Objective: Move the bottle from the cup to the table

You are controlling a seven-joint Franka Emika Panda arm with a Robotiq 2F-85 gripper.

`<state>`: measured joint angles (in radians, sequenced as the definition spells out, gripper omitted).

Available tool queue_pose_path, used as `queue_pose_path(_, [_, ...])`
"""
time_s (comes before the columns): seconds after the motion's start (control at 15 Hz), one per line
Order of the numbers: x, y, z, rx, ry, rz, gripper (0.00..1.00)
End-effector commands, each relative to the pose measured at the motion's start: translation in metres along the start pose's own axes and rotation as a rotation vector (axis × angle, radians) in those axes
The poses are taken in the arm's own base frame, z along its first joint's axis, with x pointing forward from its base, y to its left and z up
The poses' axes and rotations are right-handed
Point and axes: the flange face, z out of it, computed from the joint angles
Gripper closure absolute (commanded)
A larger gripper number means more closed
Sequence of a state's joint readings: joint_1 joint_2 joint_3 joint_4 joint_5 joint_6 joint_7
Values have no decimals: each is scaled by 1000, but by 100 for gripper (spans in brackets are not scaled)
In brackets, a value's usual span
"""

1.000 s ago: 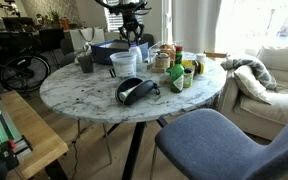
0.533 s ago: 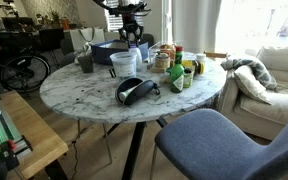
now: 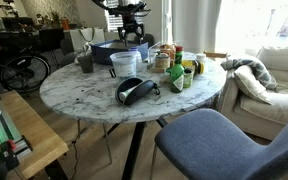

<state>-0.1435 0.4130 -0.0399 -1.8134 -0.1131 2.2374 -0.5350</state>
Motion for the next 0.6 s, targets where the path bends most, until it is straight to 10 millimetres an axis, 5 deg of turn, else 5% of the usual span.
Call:
queue_pose_path(0.0, [-4,-4,-24,2,33,2,0])
queue_pose_path(0.4, [-30,-38,-125,189,248,-180,0])
queue_pose_path(0.47, [-5,-24,-102,134,200,-119,1])
queue_pose_path(0.53, [-12,-29,-120,154,225,-145,0])
